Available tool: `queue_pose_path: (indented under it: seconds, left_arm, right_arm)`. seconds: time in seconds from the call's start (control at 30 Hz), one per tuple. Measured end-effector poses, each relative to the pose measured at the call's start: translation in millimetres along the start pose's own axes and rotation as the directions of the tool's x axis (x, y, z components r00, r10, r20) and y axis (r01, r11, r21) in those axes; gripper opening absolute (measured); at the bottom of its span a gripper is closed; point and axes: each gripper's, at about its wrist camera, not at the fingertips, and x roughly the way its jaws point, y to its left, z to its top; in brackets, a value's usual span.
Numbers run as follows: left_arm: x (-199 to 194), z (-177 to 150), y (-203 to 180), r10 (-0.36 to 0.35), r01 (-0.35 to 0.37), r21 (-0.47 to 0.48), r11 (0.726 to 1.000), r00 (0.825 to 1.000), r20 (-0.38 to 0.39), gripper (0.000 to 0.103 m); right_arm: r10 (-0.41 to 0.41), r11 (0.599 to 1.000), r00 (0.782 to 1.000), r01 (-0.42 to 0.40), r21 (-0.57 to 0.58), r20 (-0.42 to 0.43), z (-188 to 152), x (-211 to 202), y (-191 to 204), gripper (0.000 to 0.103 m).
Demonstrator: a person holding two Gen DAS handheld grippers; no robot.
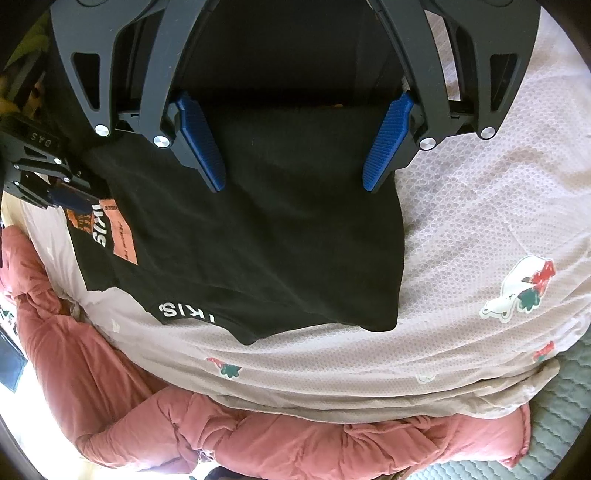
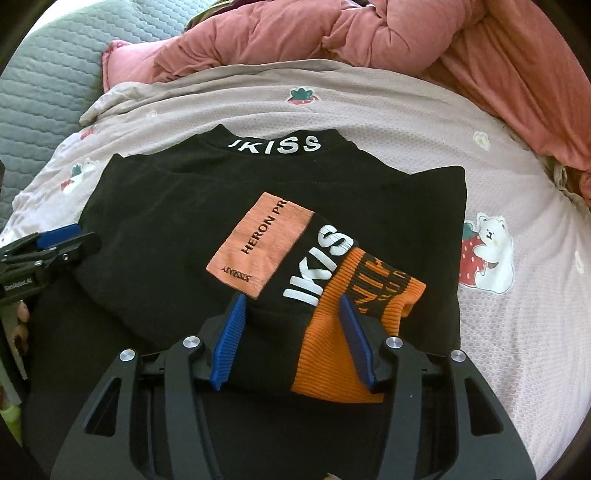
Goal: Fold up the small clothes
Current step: 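Move both tools away from the cuffs toward the black shirt hem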
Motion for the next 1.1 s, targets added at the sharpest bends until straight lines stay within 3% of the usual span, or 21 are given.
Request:
queue_pose_path:
  seconds: [0.23,0.6,0.67,0.83,0.93,1.03,1.1]
  left_arm:
    - [1,0,-2,0.003,-0.003,0.017,1.0,1.0,-0.014,0.071]
    - [-15,-3,-3,-0.004,0.004,0.019,1.0,1.0,-0.015,0.076]
    - [-25,-6,-4,0.005,-0.005,0.005,1.0,1.0,-0.004,0.081]
    - [-44,-10,-5,0.009,-0.009,-0.016,1.0,1.0,0.008,0.081]
    - [-55,-16,-5,0.012,-0.012,-0.004,1.0,1.0,0.018,0.081]
    - [-67,-16,-3,-0.003,0.004,-0.019,1.0,0.999,0.038,0.092]
    - [-72,-15,-6,-0.005,0.006,-0.017,1.0,0.998,0.055,0.092]
  right_arm:
    - [-0.022,1.0,1.0,0.022,0.004,-0.014,1,1,2,0.051]
    - [-0.05,0.99,0.999,0.05,0.129,-0.002,-10,-25,0,0.057]
    - [-0.049,0.991,0.999,0.048,0.126,0.006,-12,-36,0,0.063]
    - [-0.052,0.989,0.997,0.043,0.141,0.059,-15,-66,-7,0.077]
    - [-0.062,0.988,0.996,0.053,0.147,0.059,-18,-71,-11,0.078]
    - [-0.067,0.986,0.996,0.057,0.154,0.061,-20,-73,-13,0.083]
    - [-0.08,0.986,0.994,0.068,0.149,0.076,-18,-78,-12,0.089]
